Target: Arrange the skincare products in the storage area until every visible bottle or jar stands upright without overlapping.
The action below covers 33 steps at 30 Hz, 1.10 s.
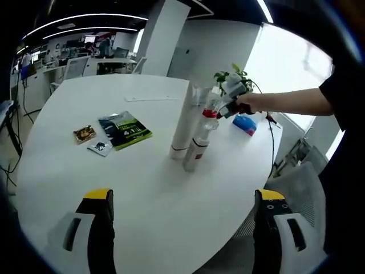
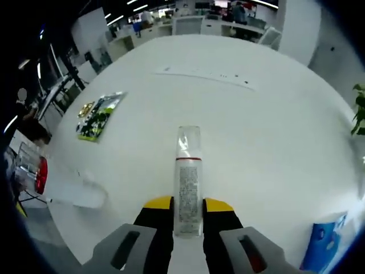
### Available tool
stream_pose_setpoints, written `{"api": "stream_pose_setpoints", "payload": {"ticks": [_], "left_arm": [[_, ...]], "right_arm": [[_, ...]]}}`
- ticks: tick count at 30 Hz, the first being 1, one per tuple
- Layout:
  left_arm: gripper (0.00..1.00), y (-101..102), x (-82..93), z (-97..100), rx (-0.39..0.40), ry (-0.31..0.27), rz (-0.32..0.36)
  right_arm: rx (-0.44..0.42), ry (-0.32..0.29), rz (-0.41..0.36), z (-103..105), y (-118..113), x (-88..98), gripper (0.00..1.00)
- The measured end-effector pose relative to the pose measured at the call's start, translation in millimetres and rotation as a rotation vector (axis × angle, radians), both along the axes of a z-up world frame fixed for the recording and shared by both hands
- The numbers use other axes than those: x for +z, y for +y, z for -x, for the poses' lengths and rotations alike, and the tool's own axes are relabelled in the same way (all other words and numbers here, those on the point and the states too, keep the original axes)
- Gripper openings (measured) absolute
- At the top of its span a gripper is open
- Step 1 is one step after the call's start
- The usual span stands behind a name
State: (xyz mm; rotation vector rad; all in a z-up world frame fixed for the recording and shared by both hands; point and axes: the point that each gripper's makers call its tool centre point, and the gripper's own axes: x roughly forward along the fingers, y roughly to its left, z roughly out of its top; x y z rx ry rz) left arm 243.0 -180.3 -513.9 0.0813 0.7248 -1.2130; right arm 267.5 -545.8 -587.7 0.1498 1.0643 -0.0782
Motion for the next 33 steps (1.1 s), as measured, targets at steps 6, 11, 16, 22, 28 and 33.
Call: {"api": "stream_pose_setpoints", "payload": {"ticks": [6,11,16,22,28,33], "left_arm": [[0.95,1,1.3,4.9,-0.015,-0.001,-0.001],[0.95,-1,7.7,8.2,-0.026,-0.013,0.002],[0.95,-2,13.9,8.8,-0.031,-0.027,0.007],[0.94,-4,30.9,8.9,-0.016,-0.014,0.059],[0.94,-3,41.1,10.1,-0.024,-0.033,0.069],[0.94,-5,51.9,12.6,-0.016,-0.029,0.101]], "right_arm": [[-0.039,-0.048,-0.029,13,4,11.9,0.10],[-0.056,-0.075,-0.041,25,10,17.2,0.10],[-0.074,-0.108,-0.051,31,11,26.7,0.10],[-0.083,-0.168,-0.043,34,13,39.5,0.10],[-0.087,-0.245,-0.038,43,18,57.5,0.10],[-0.071,-0.301,-0.043,55,32,72.7,0.10]]}}
